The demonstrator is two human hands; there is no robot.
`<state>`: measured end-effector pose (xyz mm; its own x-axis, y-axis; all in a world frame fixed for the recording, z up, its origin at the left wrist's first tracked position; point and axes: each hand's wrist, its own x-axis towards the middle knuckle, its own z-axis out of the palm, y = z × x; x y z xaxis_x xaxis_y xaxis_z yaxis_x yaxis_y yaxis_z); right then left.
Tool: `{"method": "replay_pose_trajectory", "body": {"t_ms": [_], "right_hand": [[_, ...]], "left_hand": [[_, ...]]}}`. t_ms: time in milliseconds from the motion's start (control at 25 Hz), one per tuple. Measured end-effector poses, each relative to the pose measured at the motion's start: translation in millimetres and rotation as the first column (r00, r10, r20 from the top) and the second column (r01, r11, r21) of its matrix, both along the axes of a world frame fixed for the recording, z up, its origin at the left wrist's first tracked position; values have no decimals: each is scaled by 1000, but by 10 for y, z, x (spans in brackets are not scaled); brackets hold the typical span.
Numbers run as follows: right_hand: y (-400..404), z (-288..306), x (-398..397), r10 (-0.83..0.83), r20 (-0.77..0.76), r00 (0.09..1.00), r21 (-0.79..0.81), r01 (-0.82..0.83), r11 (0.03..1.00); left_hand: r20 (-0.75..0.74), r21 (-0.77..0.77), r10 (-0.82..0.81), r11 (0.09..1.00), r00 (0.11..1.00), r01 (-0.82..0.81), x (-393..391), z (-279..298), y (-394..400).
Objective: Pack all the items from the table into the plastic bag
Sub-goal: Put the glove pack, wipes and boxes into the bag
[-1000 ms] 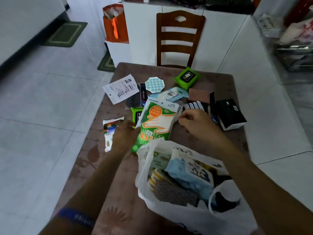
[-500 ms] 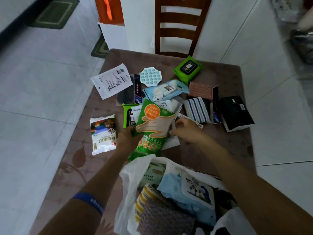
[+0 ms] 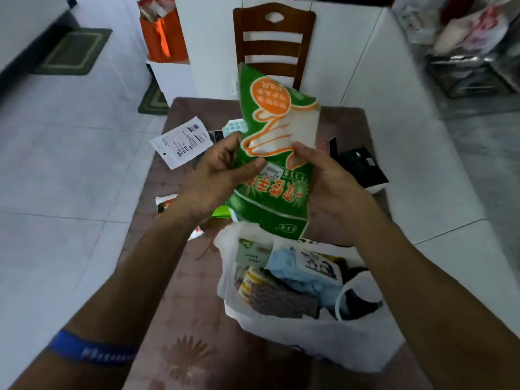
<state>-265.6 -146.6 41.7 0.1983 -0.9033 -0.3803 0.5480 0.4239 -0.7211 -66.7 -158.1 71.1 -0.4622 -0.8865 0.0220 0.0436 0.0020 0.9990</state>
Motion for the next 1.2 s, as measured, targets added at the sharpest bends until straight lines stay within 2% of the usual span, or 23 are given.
{"method": "replay_pose_trajectory", "body": {"t_ms": [80, 160, 200, 280, 360, 440, 480, 520, 560, 600, 640, 680, 720, 760, 840, 920, 960, 1040, 1080, 1120, 1200], "right_hand": [[307, 173, -127, -114, 14, 993, -65, 115, 991], [677, 288, -286, -201, 61, 978, -140, 208, 968], [866, 353, -362, -257, 44, 966, -188, 260, 947], [1181, 517, -476, -393, -104, 914, -315, 345, 884], [1354, 635, -495, -353, -255, 900, -382, 241, 892], [1350, 594, -484, -223, -505, 834, -359, 32, 933], [1304, 542, -432, -139, -667, 732, -306, -99, 947], [1238, 453, -365, -39, -825, 564, -222, -260, 940], [1161, 338, -292, 75, -938, 337, -85, -436, 896], [1097, 234, -194, 184, -979, 91, 98, -577, 811], [1055, 146, -89, 299, -947, -118, 302, -644, 703], [1027, 64, 2, 386, -887, -252, 450, -655, 607], [1009, -3, 77, 425, -853, -304, 512, -651, 561], [1003, -60, 120, 428, -855, -295, 509, -640, 576], [1045, -69, 128, 368, -906, -212, 417, -599, 684], [1070, -2, 91, 211, -955, -210, 293, -544, 787], [1064, 54, 79, 106, -979, -173, 183, -528, 829], [965, 153, 55, -114, -993, 42, -121, -450, 885], [851, 182, 36, -179, -974, 140, -220, -380, 898], [693, 195, 19, -187, -957, 220, -252, -321, 913], [281, 58, -25, -53, -955, 293, -140, -284, 949]], "left_hand": [[137, -14, 27, 1000, 990, -26, 20, 137, 205], [274, -100, 219, 975, 937, -198, 170, 198, 567], [317, -152, 294, 954, 902, -257, 260, 192, 791], [447, -231, 308, 947, 840, -225, 364, 120, 1256], [540, -311, 358, 926, 762, -215, 341, -31, 1501], [462, -300, 477, 877, 748, -374, 274, -105, 1470], [398, -238, 500, 866, 769, -440, 265, -104, 1418], [341, -186, 513, 858, 788, -479, 267, -97, 1374], [305, -152, 513, 858, 803, -491, 276, -73, 1362], [290, -146, 509, 860, 810, -488, 292, -69, 1375], [289, -156, 500, 866, 817, -475, 296, -65, 1397], [286, -165, 491, 871, 823, -463, 290, -68, 1416], [275, -157, 488, 873, 829, -462, 284, -83, 1431], [260, -132, 482, 876, 837, -464, 285, -99, 1445], [249, -112, 468, 883, 848, -455, 302, -124, 1433], [267, -150, 461, 887, 846, -436, 343, -131, 1405], [280, -179, 465, 885, 840, -430, 353, -104, 1395], [248, -190, 524, 851, 815, -489, 357, -93, 1306], [212, -129, 572, 820, 793, -557, 362, -116, 1207], [199, -45, 617, 782, 761, -622, 370, -193, 1068], [289, 92, 627, 734, 723, -673, 374, -449, 696]]}}
